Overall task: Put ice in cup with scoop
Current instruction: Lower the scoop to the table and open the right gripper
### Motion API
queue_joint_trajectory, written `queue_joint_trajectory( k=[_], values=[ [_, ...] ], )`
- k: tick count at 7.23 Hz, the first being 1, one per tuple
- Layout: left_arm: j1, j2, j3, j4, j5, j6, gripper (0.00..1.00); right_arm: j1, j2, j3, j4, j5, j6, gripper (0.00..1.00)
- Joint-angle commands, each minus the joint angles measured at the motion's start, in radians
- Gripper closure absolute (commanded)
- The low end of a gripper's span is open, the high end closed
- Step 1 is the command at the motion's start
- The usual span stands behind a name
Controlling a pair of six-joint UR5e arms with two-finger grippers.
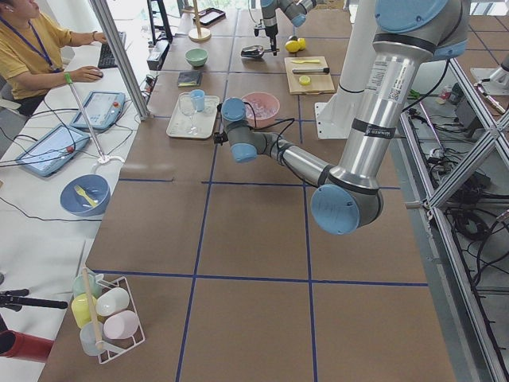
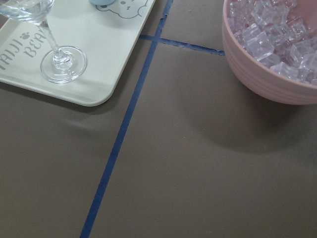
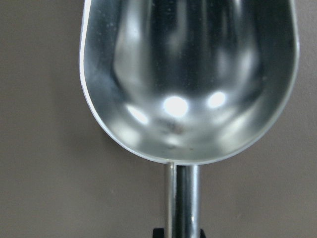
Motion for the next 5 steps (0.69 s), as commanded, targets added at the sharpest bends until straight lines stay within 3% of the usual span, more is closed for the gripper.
queue_joint_trajectory(
  k=[1,3,5],
  values=[
    [-0.003,0.001,-0.001,0.000,0.000,0.000,0.00,0.000,0.001,0.003,0.003,-0.001,0.023,0.00],
    [-0.012,0.003,0.001,0.008,0.002,-0.003,0.00,0.009,-0.013,0.079,0.003,0.000,0.021,0.00],
    [-0.065,0.095,-0.005,0.023,0.061,-0.018,0.00,0.072,-0.074,0.211,-0.001,0.000,0.012,0.00]
  ],
)
